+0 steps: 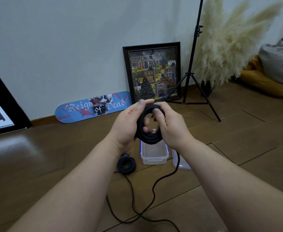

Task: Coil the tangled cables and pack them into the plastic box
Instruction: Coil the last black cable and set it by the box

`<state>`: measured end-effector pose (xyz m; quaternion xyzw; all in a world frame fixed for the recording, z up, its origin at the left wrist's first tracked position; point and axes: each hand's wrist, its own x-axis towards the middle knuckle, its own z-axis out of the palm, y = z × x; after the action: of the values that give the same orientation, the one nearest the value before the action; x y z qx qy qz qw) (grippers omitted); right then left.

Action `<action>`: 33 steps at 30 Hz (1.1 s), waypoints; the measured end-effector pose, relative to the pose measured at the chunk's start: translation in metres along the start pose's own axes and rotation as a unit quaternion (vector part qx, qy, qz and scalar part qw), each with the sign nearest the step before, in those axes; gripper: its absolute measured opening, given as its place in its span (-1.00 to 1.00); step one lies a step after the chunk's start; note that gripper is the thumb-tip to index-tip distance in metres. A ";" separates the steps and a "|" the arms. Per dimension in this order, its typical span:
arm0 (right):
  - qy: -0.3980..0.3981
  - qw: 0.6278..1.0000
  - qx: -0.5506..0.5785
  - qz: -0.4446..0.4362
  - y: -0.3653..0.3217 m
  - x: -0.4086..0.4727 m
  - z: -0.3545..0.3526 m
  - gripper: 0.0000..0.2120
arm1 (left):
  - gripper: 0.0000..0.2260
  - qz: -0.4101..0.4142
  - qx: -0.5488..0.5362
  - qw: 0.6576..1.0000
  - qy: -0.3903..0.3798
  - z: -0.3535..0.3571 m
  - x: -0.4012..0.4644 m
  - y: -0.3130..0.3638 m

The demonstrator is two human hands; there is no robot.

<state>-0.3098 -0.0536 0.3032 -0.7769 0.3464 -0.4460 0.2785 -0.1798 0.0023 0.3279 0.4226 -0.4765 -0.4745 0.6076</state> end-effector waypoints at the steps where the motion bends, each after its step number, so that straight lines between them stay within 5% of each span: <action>1: -0.002 1.000 -0.006 -0.007 -0.001 0.000 0.000 -0.76 | -0.65 -0.013 -0.013 1.000 0.007 0.000 0.000 0.000; 5: -0.001 1.000 -0.003 -0.019 -0.001 0.000 0.002 -0.74 | -0.73 0.021 -0.003 0.999 0.050 0.004 0.000 0.000; 13: 0.006 0.956 0.260 0.135 -0.006 -0.005 0.010 -0.56 | -0.78 0.091 -0.024 0.987 0.132 0.013 0.003 -0.003; 22: 0.079 0.992 0.093 0.029 -0.011 0.000 0.002 -0.73 | -0.77 0.174 0.146 0.965 0.131 0.016 -0.003 -0.007; 28: 0.037 0.999 0.034 -0.004 -0.006 0.003 -0.007 -0.76 | -0.75 0.065 0.047 0.995 0.050 0.010 -0.006 0.000; 33: 0.019 0.998 0.057 0.019 -0.006 0.001 0.000 -0.66 | -0.83 0.077 0.020 0.990 0.113 0.014 -0.003 -0.003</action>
<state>-0.3073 -0.0509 0.3086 -0.7445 0.3401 -0.4744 0.3240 -0.1940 0.0038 0.3265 0.4476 -0.4448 -0.3658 0.6841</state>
